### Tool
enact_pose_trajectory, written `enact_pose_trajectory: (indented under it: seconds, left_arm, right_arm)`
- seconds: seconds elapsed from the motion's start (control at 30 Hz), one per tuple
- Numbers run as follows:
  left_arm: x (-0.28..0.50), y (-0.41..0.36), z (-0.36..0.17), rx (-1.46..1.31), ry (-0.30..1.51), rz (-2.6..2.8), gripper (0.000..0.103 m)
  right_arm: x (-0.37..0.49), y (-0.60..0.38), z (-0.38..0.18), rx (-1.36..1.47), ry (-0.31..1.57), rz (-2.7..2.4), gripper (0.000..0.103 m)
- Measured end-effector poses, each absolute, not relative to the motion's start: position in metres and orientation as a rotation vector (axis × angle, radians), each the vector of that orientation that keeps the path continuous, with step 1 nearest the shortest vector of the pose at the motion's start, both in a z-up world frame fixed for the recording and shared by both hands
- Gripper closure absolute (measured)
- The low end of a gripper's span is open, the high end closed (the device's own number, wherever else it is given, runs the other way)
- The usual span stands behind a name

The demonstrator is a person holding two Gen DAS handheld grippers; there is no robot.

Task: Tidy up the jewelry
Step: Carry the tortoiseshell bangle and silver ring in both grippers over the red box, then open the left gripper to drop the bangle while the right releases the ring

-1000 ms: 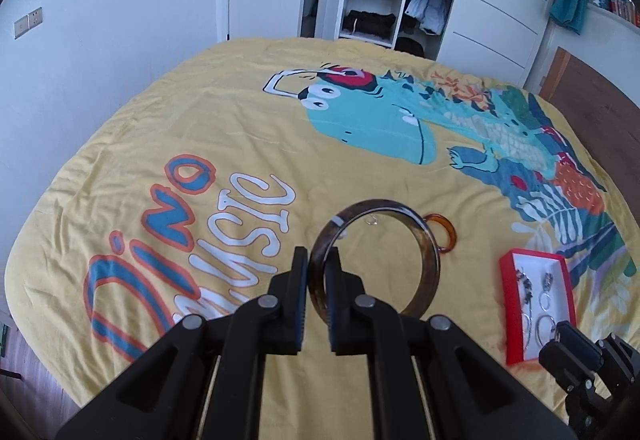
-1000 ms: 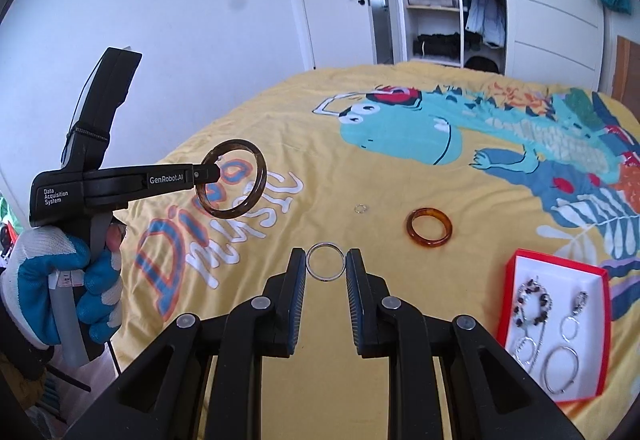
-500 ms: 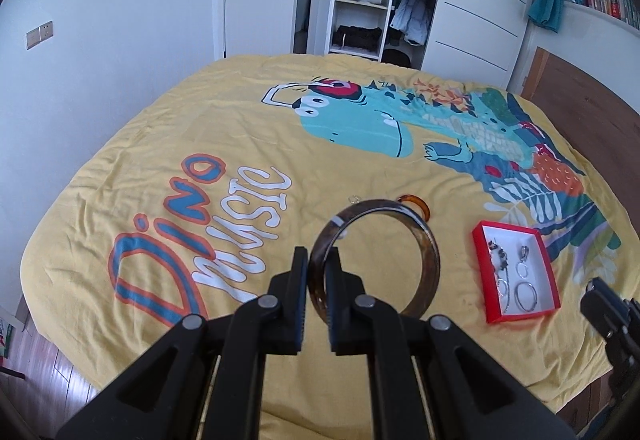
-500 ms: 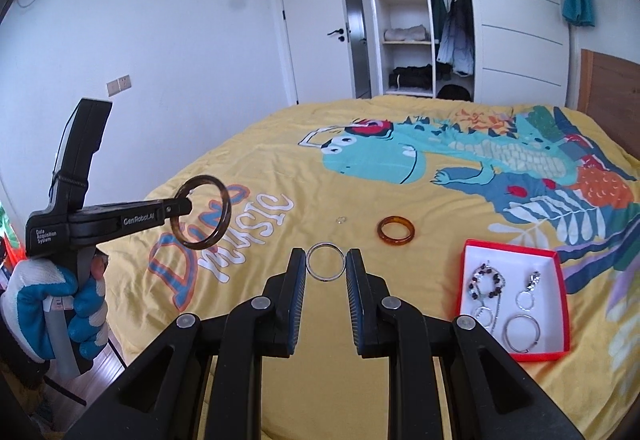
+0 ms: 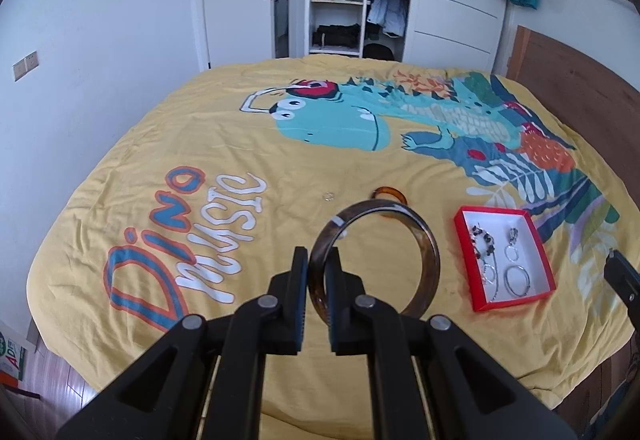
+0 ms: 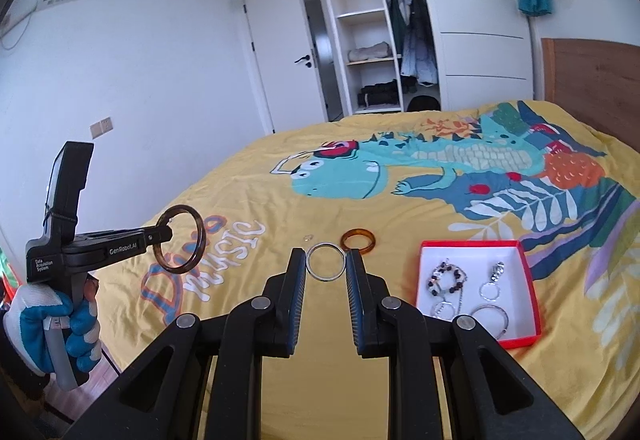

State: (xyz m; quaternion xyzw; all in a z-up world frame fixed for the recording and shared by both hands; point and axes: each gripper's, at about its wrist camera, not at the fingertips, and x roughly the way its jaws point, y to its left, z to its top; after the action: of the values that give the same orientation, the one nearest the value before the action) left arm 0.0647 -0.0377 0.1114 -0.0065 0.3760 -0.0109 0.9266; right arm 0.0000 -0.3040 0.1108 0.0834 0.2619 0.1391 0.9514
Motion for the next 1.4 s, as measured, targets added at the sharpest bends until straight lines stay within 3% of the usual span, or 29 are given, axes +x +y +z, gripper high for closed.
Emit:
enact_pose_trajectory:
  seconds: [0.6,1.4]
  left_arm:
    - [0.125,-0.198,0.048,0.143,0.915,-0.275,0.096]
    - [0.191,-0.333,-0.069,0.330,1.076,-0.469,0.095]
  right_arm:
    - [0.044,-0.463,0.023,0.323,0.701,0.027,0.083]
    - [0.178,-0.472,-0.088,0.184,0.959,0.111,0.083]
